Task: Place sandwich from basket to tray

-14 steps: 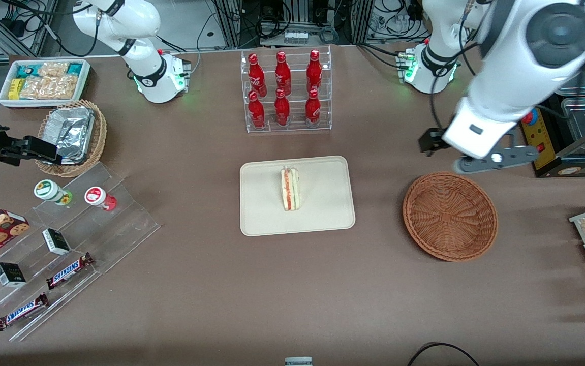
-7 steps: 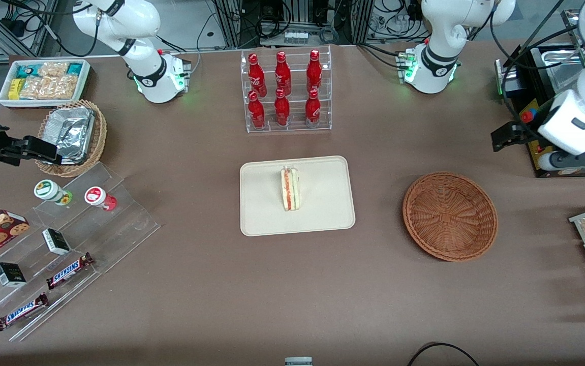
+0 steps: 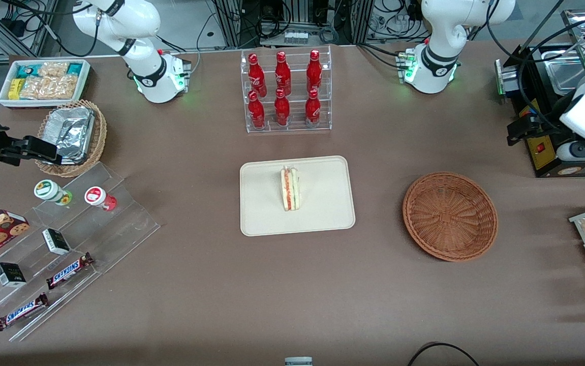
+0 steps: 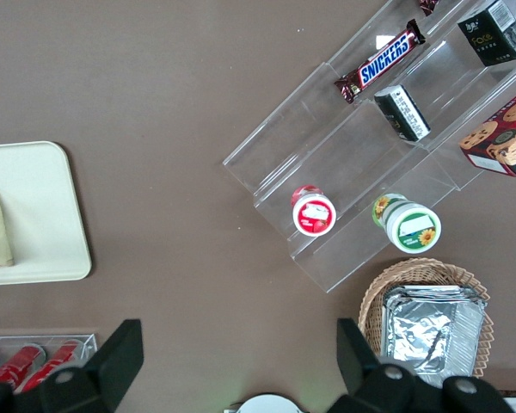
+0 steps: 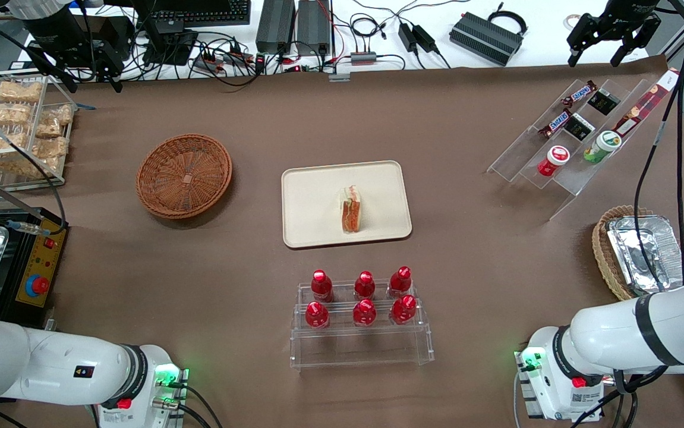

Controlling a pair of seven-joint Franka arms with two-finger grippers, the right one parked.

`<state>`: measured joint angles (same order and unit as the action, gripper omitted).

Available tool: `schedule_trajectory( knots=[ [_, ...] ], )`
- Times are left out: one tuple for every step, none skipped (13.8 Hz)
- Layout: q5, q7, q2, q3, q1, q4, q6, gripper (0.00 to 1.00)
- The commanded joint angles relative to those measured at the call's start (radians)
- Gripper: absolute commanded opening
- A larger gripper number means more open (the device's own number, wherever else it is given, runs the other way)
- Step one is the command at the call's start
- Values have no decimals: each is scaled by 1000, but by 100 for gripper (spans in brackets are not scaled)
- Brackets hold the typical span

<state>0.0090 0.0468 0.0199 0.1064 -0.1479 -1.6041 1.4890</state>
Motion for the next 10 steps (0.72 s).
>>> schedule_trajectory(
  knots=[
    [-39, -16, 6, -80, 80, 10, 13, 100],
    [-62, -15, 2, -117, 126, 16, 19, 100],
    [-73, -12, 2, -135, 139, 19, 20, 100],
    [-69, -8, -6, -137, 139, 21, 31, 100],
    [-60, -1, -23, -139, 137, 33, 43, 100],
    [-44, -1, -40, -148, 139, 56, 43, 100],
    [-38, 1, -51, -151, 137, 73, 42, 100],
    [-37, 1, -55, -151, 139, 85, 36, 100],
    [-35, 2, -57, -151, 140, 85, 34, 100],
    [-32, -4, -55, -149, 140, 84, 33, 100]
  ],
)
